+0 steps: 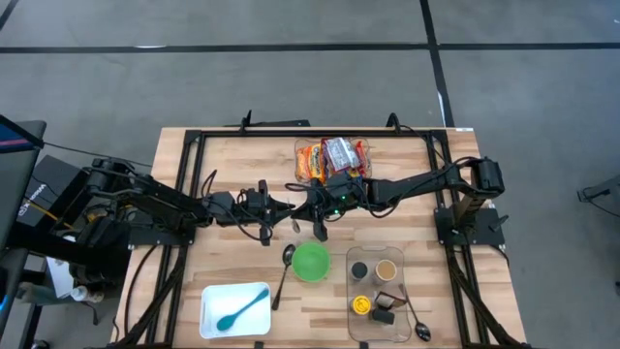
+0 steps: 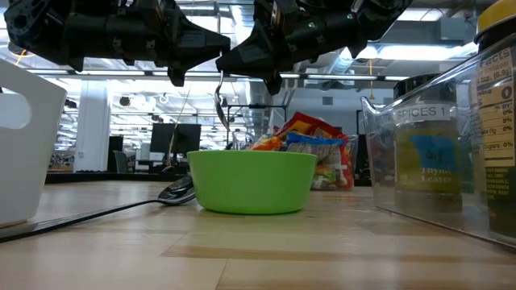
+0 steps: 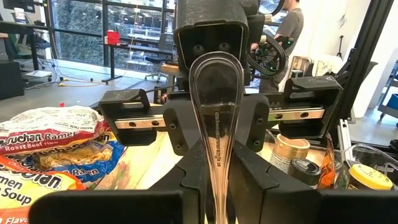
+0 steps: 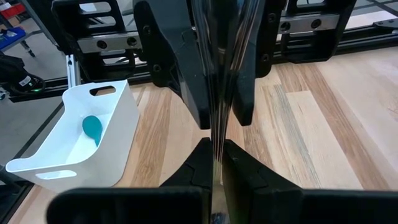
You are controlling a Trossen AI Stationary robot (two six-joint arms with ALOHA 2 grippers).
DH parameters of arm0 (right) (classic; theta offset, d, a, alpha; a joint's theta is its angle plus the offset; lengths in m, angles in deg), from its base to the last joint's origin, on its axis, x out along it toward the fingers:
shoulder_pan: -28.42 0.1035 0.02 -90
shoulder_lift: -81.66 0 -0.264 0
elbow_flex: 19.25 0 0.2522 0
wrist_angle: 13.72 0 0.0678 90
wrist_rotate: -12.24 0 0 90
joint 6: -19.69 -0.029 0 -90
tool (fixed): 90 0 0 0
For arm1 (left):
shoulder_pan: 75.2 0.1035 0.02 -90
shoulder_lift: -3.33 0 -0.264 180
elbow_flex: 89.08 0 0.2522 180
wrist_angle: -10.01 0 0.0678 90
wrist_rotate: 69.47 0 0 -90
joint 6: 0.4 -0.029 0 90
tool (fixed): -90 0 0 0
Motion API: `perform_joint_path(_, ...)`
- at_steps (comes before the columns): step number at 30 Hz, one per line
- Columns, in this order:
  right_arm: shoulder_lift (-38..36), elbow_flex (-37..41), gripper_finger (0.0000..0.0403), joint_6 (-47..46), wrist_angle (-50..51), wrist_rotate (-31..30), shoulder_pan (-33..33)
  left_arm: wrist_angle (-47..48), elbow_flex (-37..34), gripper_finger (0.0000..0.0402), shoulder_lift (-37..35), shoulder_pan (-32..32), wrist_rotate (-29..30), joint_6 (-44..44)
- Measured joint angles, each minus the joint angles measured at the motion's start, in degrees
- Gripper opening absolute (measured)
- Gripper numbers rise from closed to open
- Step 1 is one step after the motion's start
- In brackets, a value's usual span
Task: Pick & Place Food Item
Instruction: Put the silver spoon into the white bin
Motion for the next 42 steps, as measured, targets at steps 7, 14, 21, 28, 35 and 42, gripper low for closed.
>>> perform_joint_path(7,0.0,0.0,0.0017,0.0,0.0,0.1,0.0,0.0,0.0,0.0036,0.0,0.0,0.0,0.0)
perform_joint_path(14,0.0,0.0,0.0057,-0.7,0.1,0.3,0.0,0.0,0.0,0.0040,0.0,0.0,0.0,-0.3)
perform_joint_path(21,0.0,0.0,0.0105,-0.5,0.5,0.4,0.0,0.1,0.0,0.0037,0.0,0.0,0.1,-0.2)
perform_joint_path(28,-0.7,0.0,0.0164,0.6,4.5,0.6,-0.5,0.1,0.0,0.0035,0.0,0.0,0.0,-0.1)
perform_joint_path(35,-4.5,0.0,0.0185,0.6,11.5,3.0,-0.8,0.0,0.0,0.0040,0.0,0.0,0.0,0.0)
perform_joint_path(42,-8.0,0.0,0.0172,0.3,19.5,3.2,-0.4,0.0,0.0,0.0036,0.0,0.0,0.0,0.0)
